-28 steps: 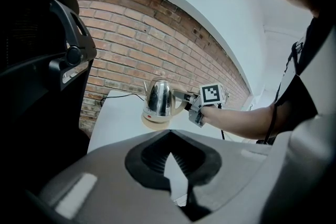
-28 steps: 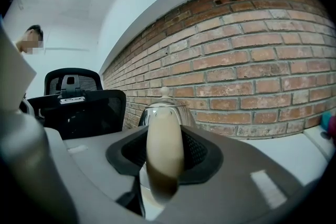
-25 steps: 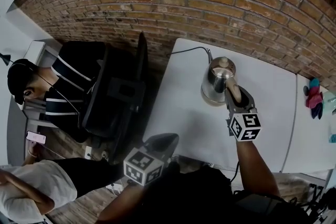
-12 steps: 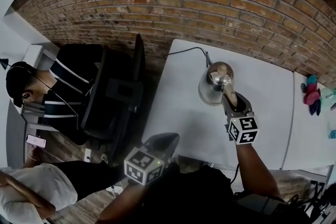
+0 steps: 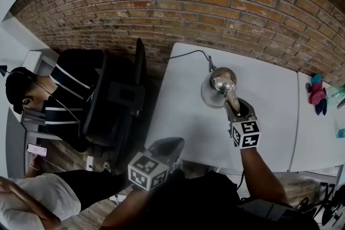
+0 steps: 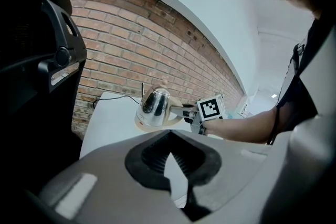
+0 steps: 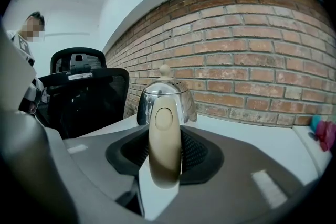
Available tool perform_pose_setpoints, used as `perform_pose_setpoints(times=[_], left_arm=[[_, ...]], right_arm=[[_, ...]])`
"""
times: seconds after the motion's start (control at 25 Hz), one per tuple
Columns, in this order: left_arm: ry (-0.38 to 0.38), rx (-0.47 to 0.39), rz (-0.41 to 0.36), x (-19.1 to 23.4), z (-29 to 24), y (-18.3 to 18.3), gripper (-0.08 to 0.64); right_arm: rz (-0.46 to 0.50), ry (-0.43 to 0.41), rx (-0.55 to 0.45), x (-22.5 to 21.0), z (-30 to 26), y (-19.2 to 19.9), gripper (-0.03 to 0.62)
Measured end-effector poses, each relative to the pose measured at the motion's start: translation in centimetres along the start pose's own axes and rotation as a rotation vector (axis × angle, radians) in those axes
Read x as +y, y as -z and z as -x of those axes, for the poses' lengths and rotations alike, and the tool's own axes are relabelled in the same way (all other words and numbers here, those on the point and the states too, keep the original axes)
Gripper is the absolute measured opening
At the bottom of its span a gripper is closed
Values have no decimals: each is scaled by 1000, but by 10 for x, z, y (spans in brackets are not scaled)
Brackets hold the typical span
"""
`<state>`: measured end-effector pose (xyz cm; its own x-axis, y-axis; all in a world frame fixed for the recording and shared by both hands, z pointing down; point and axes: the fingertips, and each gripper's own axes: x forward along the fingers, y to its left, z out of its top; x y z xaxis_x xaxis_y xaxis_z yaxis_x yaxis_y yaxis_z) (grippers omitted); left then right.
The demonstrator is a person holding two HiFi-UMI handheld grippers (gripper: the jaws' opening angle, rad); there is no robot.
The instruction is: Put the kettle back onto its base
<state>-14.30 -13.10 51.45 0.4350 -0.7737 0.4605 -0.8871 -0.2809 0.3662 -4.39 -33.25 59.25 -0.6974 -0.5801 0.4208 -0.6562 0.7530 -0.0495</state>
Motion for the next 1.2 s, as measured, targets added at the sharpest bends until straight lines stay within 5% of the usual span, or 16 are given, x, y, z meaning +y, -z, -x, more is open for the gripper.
perform_pose_setpoints(times=[0.2,0.48,0.92,1.2], left_arm=[[9,-2,-5,-6,3,0,0],[19,2,-8,-13,6,5,0],[28,-5,-18,-24,12,9,0],[33,-11,-13,-27,20,14,0]], right_arm=[[-4,4,26,-3,7,9,238],[-1,24,27,-4,25,19,249],[45,48,48,-2,42,21,150],[64,32,72,11,43,21,149]])
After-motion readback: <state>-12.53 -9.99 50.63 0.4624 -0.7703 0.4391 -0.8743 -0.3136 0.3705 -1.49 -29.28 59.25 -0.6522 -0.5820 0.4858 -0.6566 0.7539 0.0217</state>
